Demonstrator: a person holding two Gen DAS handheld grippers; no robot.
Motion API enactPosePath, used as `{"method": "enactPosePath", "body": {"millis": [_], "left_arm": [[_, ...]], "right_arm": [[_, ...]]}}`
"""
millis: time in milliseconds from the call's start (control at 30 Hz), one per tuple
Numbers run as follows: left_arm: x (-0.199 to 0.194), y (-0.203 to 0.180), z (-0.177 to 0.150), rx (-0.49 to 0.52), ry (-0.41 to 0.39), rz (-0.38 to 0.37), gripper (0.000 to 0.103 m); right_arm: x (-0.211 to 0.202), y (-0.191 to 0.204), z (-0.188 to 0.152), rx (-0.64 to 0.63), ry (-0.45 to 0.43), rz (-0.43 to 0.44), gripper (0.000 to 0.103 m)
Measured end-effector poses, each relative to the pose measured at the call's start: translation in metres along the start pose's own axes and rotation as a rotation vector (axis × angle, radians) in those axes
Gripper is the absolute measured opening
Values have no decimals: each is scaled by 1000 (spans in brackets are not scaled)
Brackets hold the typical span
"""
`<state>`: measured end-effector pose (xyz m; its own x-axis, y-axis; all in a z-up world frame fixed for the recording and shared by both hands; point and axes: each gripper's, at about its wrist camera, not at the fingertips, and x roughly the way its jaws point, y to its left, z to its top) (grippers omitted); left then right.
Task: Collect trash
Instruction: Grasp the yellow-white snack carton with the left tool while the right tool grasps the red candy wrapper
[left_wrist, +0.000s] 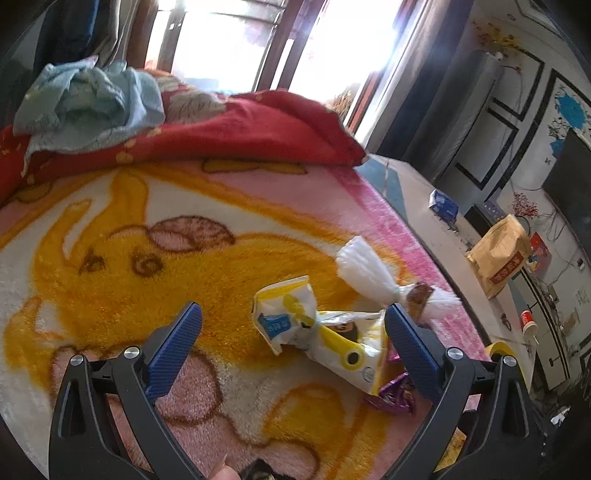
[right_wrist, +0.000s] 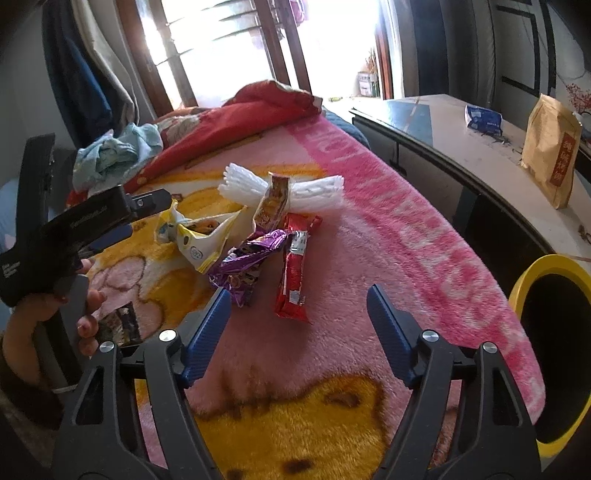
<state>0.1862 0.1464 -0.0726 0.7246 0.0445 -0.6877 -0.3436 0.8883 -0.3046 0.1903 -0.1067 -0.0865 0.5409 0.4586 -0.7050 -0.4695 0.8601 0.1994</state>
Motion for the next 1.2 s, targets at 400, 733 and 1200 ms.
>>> {"method": "enactPosePath", "body": {"millis": [400,733,1200], "left_arm": [[40,14,8,-71,89,28,95],[43,7,5,-44,96,3,40],[6,-6,-12,11,41,-64,35]], "right_arm": [[27,-1,9,43,58,29,40],[23,-14,-6,94,95,50,10],[0,-31,-26,135,87,39,7]]}}
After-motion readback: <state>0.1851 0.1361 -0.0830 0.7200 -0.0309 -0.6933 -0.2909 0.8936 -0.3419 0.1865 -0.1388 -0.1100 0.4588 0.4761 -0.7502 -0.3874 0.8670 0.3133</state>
